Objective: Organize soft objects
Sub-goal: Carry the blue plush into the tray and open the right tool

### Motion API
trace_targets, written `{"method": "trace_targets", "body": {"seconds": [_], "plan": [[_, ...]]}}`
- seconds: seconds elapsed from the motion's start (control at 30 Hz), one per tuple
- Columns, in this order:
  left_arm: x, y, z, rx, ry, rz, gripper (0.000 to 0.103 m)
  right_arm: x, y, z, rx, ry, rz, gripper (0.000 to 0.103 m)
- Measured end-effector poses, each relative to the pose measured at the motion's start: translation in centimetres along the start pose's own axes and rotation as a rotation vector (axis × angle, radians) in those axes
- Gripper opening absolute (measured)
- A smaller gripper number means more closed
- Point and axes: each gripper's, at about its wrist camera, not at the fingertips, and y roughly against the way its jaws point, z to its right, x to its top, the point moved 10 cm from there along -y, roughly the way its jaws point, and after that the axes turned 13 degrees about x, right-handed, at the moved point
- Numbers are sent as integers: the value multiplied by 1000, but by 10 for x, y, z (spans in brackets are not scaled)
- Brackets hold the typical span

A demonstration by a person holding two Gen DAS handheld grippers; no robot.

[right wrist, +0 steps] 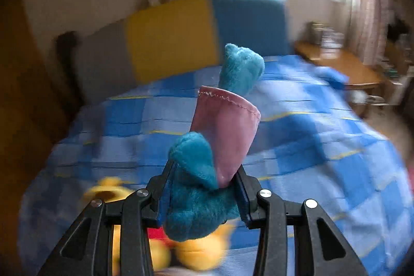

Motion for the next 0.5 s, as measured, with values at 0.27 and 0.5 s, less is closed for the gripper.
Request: {"method": "trace_targets", "body": {"seconds": [0.27,0.5], "plan": [[1,-2,-7,10,19,0,89,-81,-18,-157,395,253,-161,42],[4,1,-22,51,60,7,93,-194,-2,-212,530,389,-365,42]]}}
